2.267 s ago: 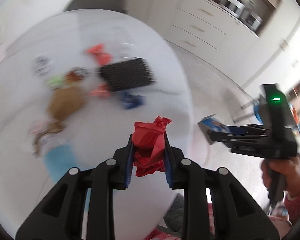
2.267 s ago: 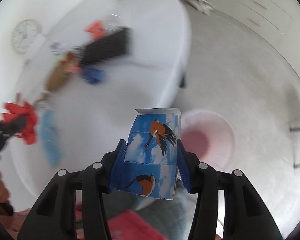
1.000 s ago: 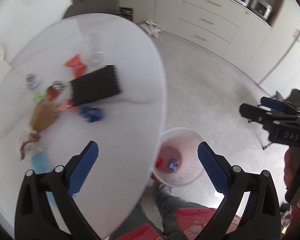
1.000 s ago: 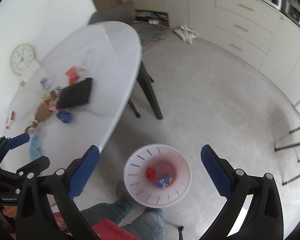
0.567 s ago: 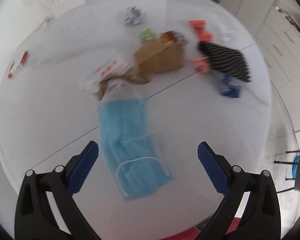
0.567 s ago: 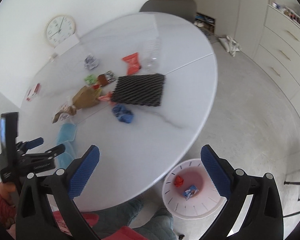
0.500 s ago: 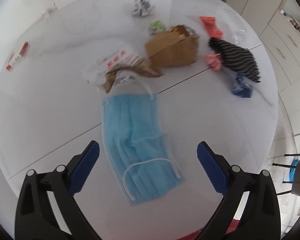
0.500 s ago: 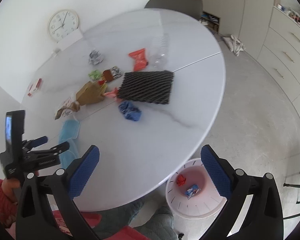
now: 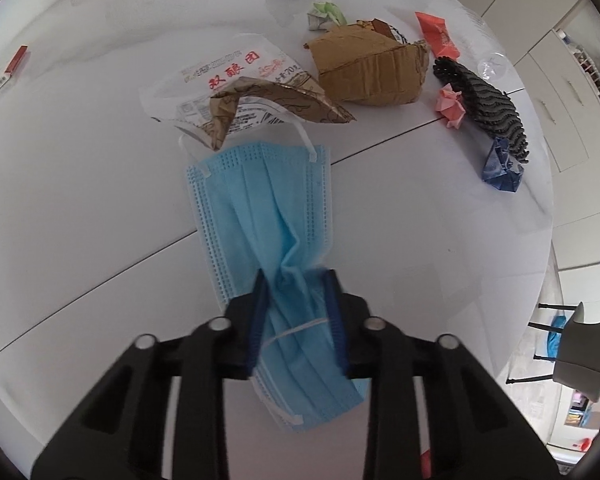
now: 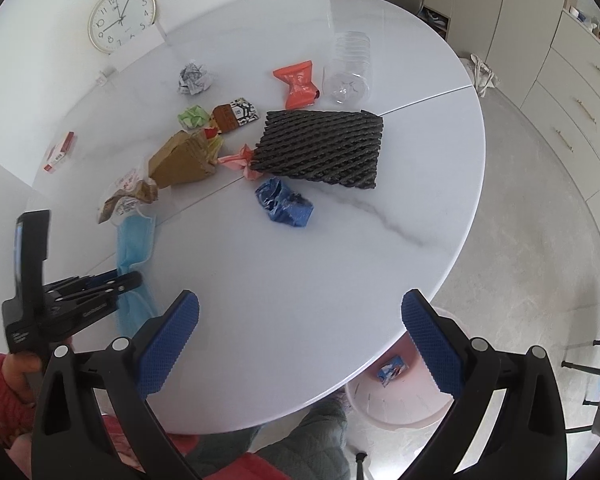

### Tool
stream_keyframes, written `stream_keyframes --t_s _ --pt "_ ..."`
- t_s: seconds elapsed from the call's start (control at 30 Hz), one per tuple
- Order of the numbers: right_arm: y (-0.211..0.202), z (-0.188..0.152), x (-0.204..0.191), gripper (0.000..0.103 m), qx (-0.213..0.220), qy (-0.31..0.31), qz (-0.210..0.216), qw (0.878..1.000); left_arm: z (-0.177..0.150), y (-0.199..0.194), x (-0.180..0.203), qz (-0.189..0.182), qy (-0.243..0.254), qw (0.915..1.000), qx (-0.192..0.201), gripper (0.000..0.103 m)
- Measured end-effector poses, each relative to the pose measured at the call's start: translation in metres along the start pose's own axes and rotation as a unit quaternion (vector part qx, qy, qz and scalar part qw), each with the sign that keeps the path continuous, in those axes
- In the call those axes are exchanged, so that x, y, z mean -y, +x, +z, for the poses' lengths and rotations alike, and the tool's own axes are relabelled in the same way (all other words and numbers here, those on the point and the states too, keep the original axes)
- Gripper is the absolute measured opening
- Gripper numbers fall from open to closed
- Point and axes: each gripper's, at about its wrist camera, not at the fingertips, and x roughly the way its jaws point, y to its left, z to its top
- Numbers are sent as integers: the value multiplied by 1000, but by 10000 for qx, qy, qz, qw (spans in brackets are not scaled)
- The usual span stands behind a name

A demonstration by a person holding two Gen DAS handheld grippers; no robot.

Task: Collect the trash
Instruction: 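Grasp the blue face mask with the left tool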

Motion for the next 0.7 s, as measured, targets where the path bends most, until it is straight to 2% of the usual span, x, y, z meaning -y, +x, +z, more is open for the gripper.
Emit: stream_keyframes --t_s 0.13,0.3,0.47,0.53,0.6,0.67,0.7 --pt "22 32 14 101 59 -7 -160 9999 5 -8 0 56 178 9998 25 11" --pt "60 80 36 100 -54 363 -94 9993 6 -33 -2 -32 253 9994 221 11" --pt "80 101 30 98 -125 433 -128 9989 4 -60 -5 14 544 9972 504 11" --pt "78 103 14 98 -22 53 -143 9999 3 -70 -8 75 674 9958 622 11" --pt "77 103 -6 98 107 -671 -353 9971 8 -77 -10 106 770 9943 729 11" --pt "78 99 -21 96 153 -1381 -573 9886 10 -87 -14 154 894 9922 857 11" --pt "80 96 -26 93 174 -1834 -718 9802 14 -87 -12 163 959 9912 895 11"
